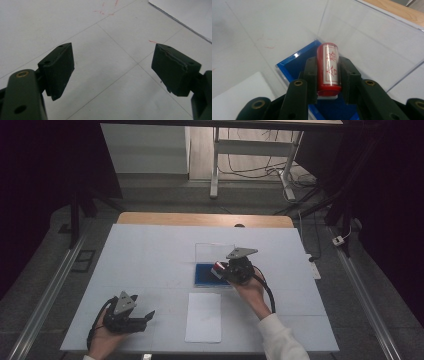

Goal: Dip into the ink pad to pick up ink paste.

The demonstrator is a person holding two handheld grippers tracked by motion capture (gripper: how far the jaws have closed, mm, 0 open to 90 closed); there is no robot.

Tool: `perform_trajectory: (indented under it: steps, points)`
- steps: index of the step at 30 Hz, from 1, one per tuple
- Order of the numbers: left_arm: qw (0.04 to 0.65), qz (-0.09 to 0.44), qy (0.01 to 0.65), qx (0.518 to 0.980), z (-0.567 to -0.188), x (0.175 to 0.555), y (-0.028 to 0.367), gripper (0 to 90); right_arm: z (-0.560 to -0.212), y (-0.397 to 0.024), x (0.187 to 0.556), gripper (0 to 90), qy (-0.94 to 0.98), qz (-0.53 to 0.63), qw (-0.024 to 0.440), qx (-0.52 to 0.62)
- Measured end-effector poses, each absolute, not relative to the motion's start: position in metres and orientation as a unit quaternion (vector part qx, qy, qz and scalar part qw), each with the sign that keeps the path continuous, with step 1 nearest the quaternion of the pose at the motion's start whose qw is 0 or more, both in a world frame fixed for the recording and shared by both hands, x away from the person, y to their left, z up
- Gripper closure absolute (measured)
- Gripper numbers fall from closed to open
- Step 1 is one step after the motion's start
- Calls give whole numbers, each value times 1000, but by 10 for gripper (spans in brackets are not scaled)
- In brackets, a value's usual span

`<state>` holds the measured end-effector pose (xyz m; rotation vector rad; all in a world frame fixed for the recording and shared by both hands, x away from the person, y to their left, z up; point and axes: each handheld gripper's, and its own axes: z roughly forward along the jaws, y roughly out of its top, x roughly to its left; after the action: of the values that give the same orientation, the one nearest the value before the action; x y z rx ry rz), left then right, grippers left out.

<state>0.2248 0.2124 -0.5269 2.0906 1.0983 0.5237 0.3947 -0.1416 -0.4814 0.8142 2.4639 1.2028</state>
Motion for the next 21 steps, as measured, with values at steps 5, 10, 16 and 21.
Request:
perform_trajectory:
  steps: [5,10,16,21]
  points:
    - [354,203,425,808,-527,224,213,188,-474,-146,390,702,847,429,133,284]
    - [355,204,424,808,-526,224,213,189,-469,-152,386,702,844,436,131,283]
    - [356,201,424,808,-527,227,213,189,-464,-160,383,702,844,443,130,273]
    - [362,198,426,805,-526,229,212,189,-459,-164,379,702,845,446,136,263]
